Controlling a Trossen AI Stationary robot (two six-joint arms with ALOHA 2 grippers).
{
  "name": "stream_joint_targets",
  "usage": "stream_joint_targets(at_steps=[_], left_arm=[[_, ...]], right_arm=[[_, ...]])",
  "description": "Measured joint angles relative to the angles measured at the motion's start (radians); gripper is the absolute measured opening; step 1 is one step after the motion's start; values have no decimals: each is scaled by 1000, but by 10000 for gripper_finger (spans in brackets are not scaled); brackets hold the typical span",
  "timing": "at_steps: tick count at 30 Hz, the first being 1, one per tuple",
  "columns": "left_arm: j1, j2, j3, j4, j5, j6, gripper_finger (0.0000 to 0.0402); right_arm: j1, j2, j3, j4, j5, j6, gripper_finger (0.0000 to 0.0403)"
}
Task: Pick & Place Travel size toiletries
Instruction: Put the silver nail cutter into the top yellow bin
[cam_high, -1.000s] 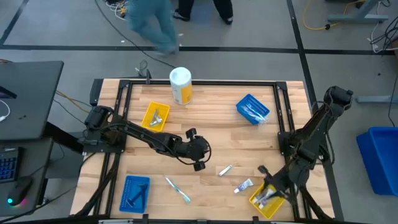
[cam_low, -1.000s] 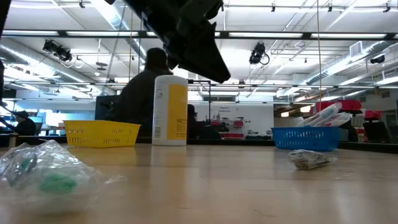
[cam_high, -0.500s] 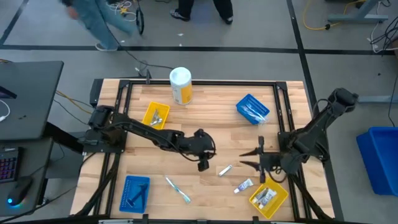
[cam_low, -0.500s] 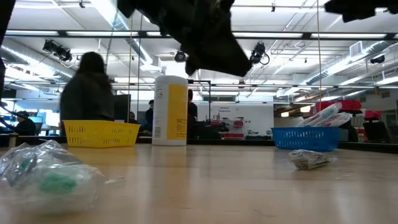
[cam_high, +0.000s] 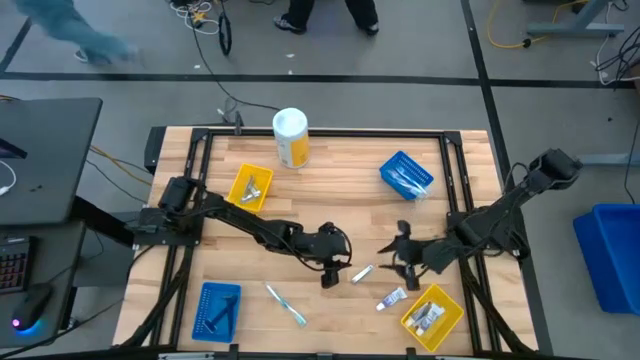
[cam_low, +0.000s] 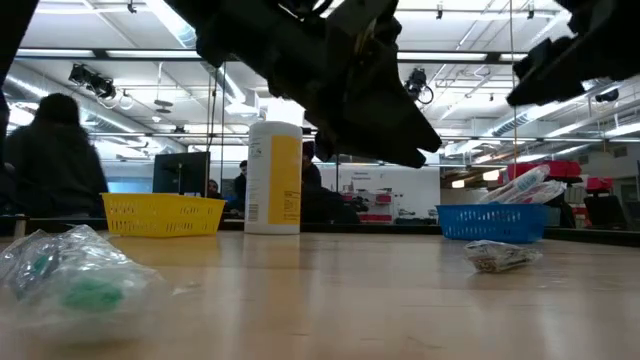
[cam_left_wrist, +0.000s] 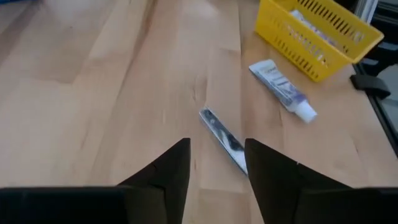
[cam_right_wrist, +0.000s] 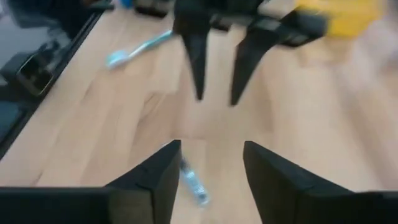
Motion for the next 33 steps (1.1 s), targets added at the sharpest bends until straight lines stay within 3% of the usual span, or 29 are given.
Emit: stream_joint_targets(at_steps=[4, 9, 17, 23, 29, 33], left_arm=[[-1, -16, 1, -4, -28, 1, 163], [1, -91, 0, -164, -54, 1, 149], [1, -206, 0, -340, -109, 5, 142], [2, -218, 0, -348, -187, 4, 142], [4, -217, 0, -363, -184, -13, 142], [8, -216, 0, -362, -185, -105, 142]], right_arm=[[-33, 131, 0, 104, -60, 2, 209], [-82, 326, 0, 220, -200, 2, 232], [-136, 524, 0, 288, -280, -1, 238], [-145, 559, 4, 308, -282, -46, 199], [-154, 557, 2, 332, -298, -96, 130], [-168, 558, 1, 344, -304, -95, 99]])
